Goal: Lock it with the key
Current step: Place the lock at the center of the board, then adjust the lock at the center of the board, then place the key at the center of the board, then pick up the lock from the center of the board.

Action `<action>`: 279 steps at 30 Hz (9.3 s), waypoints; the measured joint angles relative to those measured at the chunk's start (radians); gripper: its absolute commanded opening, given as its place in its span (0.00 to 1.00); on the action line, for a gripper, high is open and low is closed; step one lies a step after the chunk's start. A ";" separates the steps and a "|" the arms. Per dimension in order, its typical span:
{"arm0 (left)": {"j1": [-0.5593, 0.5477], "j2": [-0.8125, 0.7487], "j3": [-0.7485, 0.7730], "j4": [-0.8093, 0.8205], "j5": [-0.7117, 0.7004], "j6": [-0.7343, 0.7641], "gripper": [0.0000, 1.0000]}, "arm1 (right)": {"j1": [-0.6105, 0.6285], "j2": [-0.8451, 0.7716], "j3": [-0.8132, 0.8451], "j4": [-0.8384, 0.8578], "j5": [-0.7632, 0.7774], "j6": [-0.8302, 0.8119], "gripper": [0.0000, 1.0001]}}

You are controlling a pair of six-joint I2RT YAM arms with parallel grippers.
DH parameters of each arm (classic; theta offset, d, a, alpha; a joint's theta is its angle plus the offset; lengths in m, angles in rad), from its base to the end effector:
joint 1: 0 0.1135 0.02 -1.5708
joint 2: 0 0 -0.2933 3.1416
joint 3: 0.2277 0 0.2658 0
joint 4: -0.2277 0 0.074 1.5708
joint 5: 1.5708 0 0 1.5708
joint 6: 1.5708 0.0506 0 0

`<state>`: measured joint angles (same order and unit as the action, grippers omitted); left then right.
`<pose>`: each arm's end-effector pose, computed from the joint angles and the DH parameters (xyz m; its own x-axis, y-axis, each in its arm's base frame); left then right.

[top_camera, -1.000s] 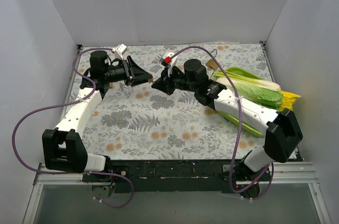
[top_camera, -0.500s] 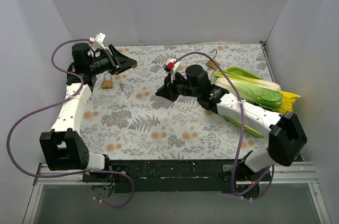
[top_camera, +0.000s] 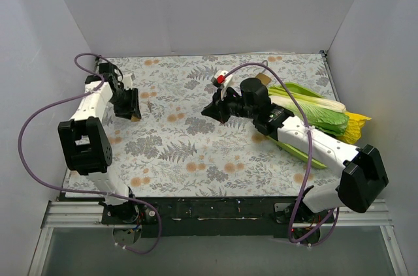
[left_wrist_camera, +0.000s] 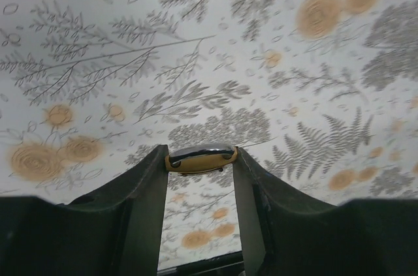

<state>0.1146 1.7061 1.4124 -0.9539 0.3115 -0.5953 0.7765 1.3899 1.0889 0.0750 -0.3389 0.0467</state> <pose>0.3630 0.0262 0.2707 -0.7732 -0.6263 -0.1000 -0.5383 0.7314 -0.4187 0.2386 0.2579 0.3553 -0.2013 -0.1360 -0.9700 -0.8836 0.4526 0.1199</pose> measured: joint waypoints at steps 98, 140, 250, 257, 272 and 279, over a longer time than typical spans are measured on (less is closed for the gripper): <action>-0.034 0.170 -0.149 0.099 -0.140 0.125 0.61 | -0.042 0.019 -0.019 -0.006 -0.292 -0.055 0.01; -0.474 -0.446 -0.168 0.079 0.861 0.519 0.39 | -0.040 -0.093 -0.053 0.175 -0.581 -0.182 0.01; -0.062 -0.056 0.201 0.088 0.208 0.077 0.96 | -0.291 0.613 0.568 -0.465 0.211 -0.148 0.57; -0.062 -0.002 0.225 0.127 0.257 0.029 0.96 | -0.291 0.790 0.716 -0.507 0.383 0.045 0.63; -0.062 -0.005 0.206 0.066 0.178 0.025 0.96 | -0.294 0.909 0.861 -0.496 0.427 0.209 0.63; -0.062 -0.034 0.173 0.059 0.160 0.044 0.97 | -0.294 0.948 0.861 -0.472 0.443 0.216 0.61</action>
<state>0.0525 1.6722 1.5852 -0.8948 0.4717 -0.5514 0.4828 2.3375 1.9495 -0.3969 0.1036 0.2626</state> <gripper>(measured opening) 0.967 0.621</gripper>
